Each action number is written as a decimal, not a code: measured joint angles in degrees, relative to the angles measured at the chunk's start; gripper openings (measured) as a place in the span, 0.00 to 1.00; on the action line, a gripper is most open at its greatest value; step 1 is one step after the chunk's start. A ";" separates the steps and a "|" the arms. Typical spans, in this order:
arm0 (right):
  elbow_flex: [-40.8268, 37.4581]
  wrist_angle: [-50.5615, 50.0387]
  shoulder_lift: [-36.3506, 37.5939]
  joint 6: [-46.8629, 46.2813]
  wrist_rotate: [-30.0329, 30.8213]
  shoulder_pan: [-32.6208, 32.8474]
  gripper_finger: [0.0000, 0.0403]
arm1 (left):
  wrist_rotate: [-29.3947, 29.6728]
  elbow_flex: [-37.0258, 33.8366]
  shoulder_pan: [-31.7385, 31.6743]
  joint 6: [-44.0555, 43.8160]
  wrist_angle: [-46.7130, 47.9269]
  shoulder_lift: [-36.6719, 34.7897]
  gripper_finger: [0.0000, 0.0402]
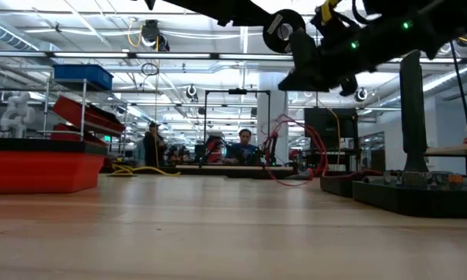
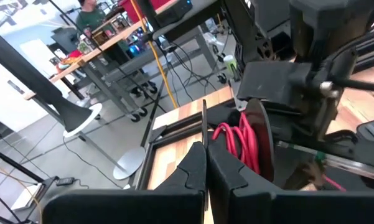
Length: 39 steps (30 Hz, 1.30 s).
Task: Coil cords
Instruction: Coil the red wire onto the spool
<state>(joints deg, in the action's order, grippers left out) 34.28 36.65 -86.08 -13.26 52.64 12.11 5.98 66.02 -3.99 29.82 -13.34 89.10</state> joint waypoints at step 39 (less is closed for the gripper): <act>7.55 -2.61 3.22 5.60 -4.36 1.46 0.00 | 9.42 -0.02 -0.09 12.70 3.97 5.05 0.00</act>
<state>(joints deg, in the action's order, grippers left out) 41.82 34.05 -82.87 -7.66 48.28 13.58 15.39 66.00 -4.08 42.52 -9.36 94.15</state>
